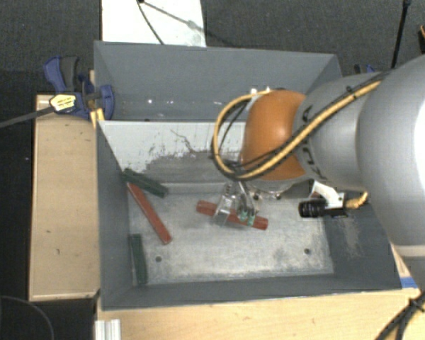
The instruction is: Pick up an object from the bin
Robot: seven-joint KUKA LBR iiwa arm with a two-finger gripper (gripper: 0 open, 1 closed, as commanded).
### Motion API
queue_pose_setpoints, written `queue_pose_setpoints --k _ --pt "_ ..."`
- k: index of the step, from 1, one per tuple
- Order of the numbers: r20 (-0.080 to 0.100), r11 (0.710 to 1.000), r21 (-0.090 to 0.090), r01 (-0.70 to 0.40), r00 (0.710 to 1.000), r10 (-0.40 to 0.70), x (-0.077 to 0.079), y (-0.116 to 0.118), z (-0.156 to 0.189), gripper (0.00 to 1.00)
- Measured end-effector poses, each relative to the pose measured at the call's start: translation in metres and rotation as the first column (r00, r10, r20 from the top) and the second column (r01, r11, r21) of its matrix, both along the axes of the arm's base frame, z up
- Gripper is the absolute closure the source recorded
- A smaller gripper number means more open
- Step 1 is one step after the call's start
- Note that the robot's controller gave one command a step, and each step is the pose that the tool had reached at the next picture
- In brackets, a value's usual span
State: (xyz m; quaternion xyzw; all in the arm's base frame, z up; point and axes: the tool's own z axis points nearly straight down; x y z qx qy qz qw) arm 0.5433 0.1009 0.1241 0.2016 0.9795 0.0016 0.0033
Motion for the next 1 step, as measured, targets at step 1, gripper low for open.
queue_pose_setpoints --k 1 --pt "0.003 1.0 0.0 -0.008 1.0 0.008 0.0021 0.0002 0.0796 1.0"
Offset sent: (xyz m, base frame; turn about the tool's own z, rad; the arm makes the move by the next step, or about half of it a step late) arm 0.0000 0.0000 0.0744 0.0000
